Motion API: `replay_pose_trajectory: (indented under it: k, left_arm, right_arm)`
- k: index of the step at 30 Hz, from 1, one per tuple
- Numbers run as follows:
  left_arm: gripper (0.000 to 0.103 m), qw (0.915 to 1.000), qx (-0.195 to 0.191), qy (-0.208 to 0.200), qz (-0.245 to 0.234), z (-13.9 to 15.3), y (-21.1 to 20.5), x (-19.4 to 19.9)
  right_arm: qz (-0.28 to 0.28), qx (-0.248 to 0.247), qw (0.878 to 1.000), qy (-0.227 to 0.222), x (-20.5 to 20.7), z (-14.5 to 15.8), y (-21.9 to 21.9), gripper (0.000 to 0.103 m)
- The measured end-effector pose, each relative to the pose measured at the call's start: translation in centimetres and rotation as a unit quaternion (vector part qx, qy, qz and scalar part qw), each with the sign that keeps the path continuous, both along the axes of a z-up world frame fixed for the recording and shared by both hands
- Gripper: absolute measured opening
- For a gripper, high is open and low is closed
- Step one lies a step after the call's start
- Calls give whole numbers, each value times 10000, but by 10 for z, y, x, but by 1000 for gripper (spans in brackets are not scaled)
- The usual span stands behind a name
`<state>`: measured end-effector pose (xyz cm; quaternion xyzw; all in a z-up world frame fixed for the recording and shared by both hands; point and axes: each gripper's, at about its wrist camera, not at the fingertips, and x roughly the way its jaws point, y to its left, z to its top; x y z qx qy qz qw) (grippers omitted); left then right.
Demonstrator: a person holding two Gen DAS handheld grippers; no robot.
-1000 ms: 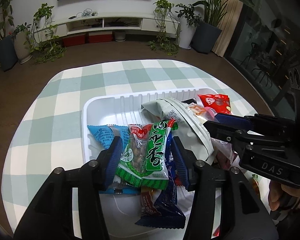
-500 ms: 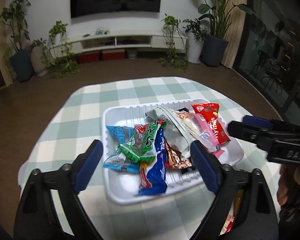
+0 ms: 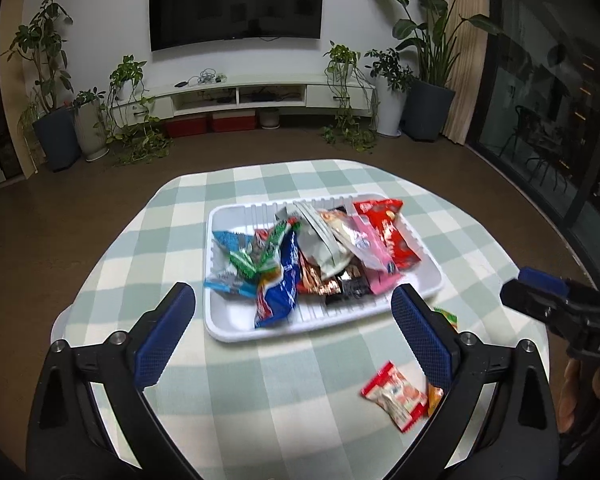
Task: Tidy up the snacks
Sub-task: 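Release both packs into the tray and withdraw both open tools, then grasp the red strawberry packet with the left tool while the right tool grasps the orange bar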
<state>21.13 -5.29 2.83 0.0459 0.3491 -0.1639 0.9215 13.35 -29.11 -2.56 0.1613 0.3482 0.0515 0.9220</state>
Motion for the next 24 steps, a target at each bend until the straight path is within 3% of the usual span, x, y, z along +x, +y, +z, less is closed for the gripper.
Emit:
replay_pose_trajectory:
  k: [8,14,19,24]
  left_arm:
    - [100,9994,-10,333,124,-15,-5,-25]
    - [100,9962,2,800,347,-52,-9,-40]
    - [100,9937,207,1013,429,-76,-30,-44]
    - [100,9897,572,1220,485,-97,-66,-33]
  right_arm:
    - [-362,357,9986,163,-40,-35,-14,87]
    - [-752,455,9955,347,-61,-70,-20,87]
    - [-1137,597,9906,463,-72,-92,-32,87]
    - [-1227,726,9891,357,-78,-95,-40,87]
